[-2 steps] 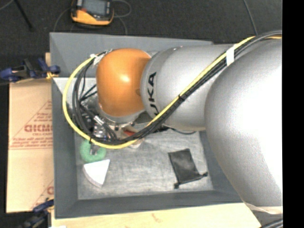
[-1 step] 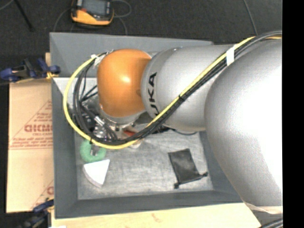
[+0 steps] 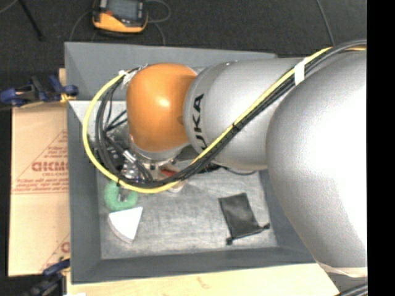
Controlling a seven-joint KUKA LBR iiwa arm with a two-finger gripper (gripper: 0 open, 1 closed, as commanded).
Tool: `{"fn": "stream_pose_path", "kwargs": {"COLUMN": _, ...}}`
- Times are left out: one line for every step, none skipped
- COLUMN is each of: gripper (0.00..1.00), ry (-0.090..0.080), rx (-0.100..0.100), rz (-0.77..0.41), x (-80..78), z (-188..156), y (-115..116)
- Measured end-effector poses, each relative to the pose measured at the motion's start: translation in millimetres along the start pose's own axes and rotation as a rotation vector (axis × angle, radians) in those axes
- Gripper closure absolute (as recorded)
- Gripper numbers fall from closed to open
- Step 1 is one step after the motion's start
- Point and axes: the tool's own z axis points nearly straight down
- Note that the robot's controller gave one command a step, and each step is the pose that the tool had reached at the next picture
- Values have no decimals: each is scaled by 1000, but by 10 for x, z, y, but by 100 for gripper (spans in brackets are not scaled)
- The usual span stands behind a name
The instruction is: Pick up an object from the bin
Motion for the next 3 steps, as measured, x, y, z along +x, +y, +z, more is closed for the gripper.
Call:
{"fn": "stream_pose_path", "kwargs": {"gripper": 100, "ry": -5, "rx": -3, "rz": -179, "x": -514, "z": 209, "y": -206}}
{"fn": "stream_pose_path", "kwargs": {"gripper": 0, "ry": -1, "rx": -4, "rz": -147, "x": 403, "z": -57, "y": -46}}
{"fn": "stream_pose_path", "kwargs": {"gripper": 0, "ry": -2, "rx": -2, "rz": -143, "x": 386, "z": -49, "y": -67}}
